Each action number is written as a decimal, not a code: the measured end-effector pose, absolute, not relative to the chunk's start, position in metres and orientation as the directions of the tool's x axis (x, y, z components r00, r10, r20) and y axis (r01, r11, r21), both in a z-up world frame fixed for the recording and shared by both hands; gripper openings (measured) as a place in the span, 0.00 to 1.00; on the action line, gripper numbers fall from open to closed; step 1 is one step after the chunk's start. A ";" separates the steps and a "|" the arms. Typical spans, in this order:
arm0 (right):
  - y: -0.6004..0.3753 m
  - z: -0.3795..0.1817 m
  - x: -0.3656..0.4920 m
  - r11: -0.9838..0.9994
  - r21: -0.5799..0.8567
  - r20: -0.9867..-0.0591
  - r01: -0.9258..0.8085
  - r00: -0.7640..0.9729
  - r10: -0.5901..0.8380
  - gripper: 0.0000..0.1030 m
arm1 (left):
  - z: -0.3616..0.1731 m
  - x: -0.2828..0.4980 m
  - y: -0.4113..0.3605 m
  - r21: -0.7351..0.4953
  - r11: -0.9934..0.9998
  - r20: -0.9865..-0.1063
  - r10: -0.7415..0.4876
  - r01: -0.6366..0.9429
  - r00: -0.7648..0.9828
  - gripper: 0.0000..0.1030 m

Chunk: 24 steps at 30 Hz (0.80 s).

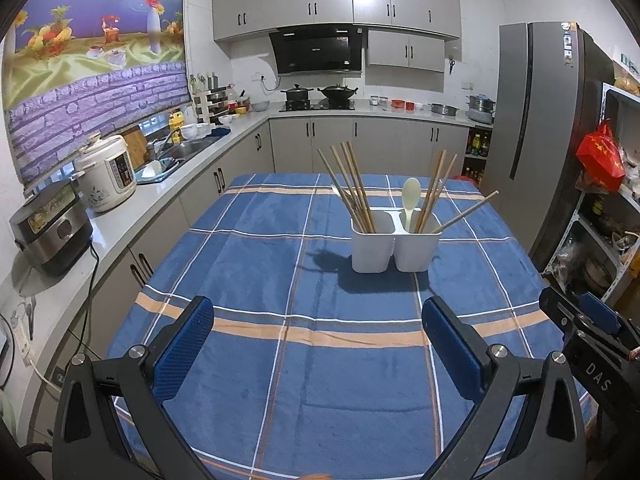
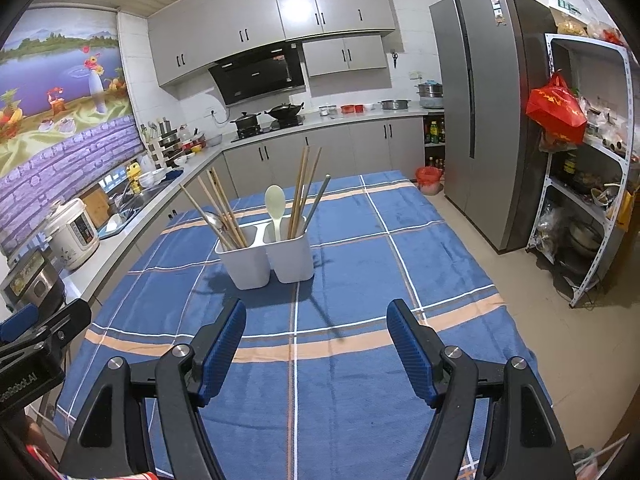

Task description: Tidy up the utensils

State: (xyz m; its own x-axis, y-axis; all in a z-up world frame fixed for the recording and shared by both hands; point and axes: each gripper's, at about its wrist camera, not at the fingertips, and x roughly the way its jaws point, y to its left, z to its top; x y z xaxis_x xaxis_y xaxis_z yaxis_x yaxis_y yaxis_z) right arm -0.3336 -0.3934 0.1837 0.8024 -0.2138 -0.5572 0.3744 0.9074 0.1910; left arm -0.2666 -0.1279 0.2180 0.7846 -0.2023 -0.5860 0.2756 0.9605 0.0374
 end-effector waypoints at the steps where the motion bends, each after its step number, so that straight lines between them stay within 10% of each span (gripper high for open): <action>1: -0.393 0.183 -0.334 0.907 0.192 -0.558 0.376 0.802 -0.214 0.75 | 0.218 -0.266 -0.129 0.037 0.960 -0.589 -0.204 0.278 0.782 1.00; 24: -0.385 0.181 -0.340 0.916 0.168 -0.554 0.364 0.803 -0.218 0.76 | 0.210 -0.273 -0.130 0.035 0.954 -0.609 -0.216 0.298 0.763 1.00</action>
State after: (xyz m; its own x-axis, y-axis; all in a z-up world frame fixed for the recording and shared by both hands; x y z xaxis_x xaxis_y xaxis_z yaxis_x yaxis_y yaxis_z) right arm -0.3401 -0.3851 0.1810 0.8034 -0.2177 -0.5542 0.3641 0.9161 0.1681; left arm -0.2726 -0.1304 0.2096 0.7632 -0.2159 -0.6090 0.2977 0.9540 0.0347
